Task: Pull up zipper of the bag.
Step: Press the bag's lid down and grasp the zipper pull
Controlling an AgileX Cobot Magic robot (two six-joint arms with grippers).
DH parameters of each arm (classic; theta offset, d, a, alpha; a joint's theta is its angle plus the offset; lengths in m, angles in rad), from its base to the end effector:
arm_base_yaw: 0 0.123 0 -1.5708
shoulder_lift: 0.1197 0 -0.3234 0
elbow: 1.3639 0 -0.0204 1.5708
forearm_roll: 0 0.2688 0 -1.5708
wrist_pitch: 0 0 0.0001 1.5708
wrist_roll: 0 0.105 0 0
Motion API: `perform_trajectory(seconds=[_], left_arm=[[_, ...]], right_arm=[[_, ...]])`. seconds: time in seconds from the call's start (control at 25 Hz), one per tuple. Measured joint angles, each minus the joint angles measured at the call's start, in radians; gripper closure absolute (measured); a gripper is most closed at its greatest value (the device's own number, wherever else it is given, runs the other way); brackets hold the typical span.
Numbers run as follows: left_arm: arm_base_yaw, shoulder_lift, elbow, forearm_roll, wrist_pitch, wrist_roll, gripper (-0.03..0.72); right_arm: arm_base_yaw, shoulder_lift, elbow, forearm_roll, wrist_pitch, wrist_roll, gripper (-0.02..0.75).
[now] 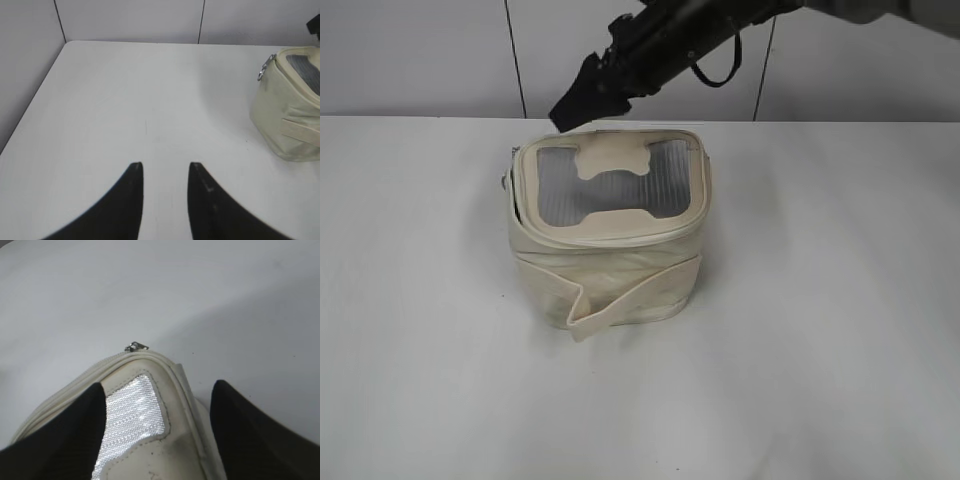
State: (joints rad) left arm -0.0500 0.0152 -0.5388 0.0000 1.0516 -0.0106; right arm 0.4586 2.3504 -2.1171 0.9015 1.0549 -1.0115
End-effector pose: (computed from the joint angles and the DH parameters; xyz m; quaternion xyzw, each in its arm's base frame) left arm -0.0170 0.0009 0.2925 0.0166 0.8444 -0.0162 0.5352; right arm 0.4749 0.3144 0.2416 -0.4883 0.7513 0.3512 0.2716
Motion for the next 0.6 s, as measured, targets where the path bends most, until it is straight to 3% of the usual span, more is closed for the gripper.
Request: perform_trajectory(seconds=[0.2,0.32,0.4,0.48,0.6], left_arm=[[0.000,0.071,-0.002,0.000,-0.007,0.019,0.448],[0.000,0.158,-0.016,-0.073,-0.047,0.069,0.447],[0.000,0.264,-0.022,-0.190,-0.104,0.152,0.447],[0.000,0.402,-0.024,-0.379,-0.180,0.285,0.447],[0.000,0.627,-0.059,-0.633,-0.290,0.550,0.447]], right_arm=[[0.010,0.059,-0.012,-0.014,-0.001,0.016,0.229],[0.010,0.072,-0.013,-0.037,-0.022,0.036,0.328],[0.010,0.072,-0.017,-0.043,-0.033,0.044,0.488],[0.010,0.072,-0.017,-0.046,-0.032,0.048,0.645],[0.010,0.072,-0.017,-0.047,-0.028,0.054,0.685]])
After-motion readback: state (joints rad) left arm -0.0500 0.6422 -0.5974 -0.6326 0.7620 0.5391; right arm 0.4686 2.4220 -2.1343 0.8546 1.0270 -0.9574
